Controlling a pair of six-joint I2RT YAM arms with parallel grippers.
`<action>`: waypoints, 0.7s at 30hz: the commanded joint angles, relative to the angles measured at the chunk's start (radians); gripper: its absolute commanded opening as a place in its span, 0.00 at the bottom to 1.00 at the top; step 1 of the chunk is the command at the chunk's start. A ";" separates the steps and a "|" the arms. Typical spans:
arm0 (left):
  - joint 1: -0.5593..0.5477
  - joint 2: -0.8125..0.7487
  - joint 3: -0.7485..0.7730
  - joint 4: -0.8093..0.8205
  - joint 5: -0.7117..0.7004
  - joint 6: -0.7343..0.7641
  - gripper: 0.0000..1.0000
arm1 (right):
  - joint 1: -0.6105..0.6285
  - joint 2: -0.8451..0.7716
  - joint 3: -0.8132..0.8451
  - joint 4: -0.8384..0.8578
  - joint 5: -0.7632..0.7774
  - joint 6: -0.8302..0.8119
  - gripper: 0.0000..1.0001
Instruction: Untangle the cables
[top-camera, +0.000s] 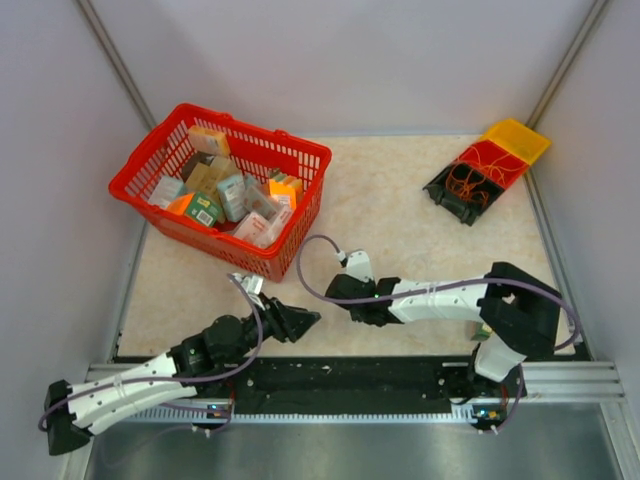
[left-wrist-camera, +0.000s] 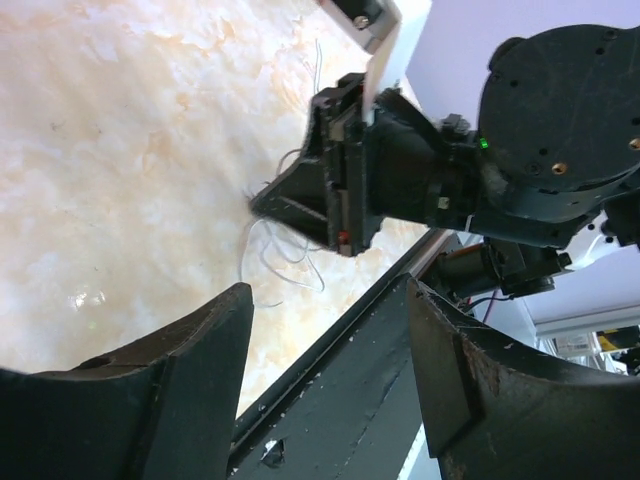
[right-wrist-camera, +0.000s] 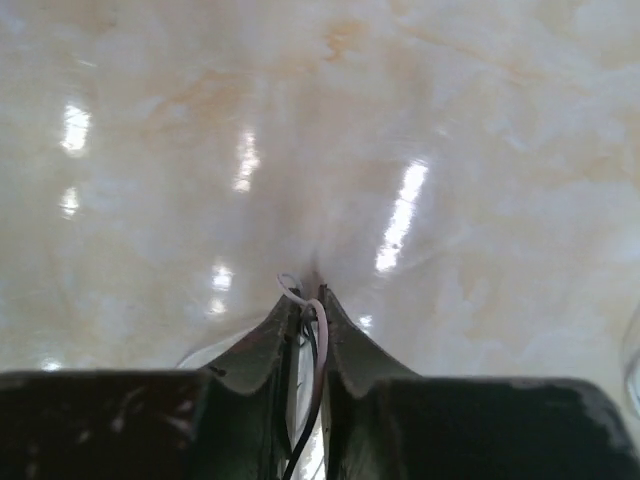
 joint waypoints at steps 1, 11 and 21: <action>0.003 0.062 -0.095 0.079 -0.015 -0.005 0.66 | -0.049 -0.147 -0.036 -0.100 0.110 0.018 0.05; 0.003 0.508 0.061 0.235 0.071 0.074 0.63 | -0.657 -0.491 0.005 0.069 -0.037 -0.156 0.00; 0.003 0.601 0.120 0.247 0.141 0.153 0.61 | -1.073 -0.125 0.486 0.228 0.167 -0.272 0.00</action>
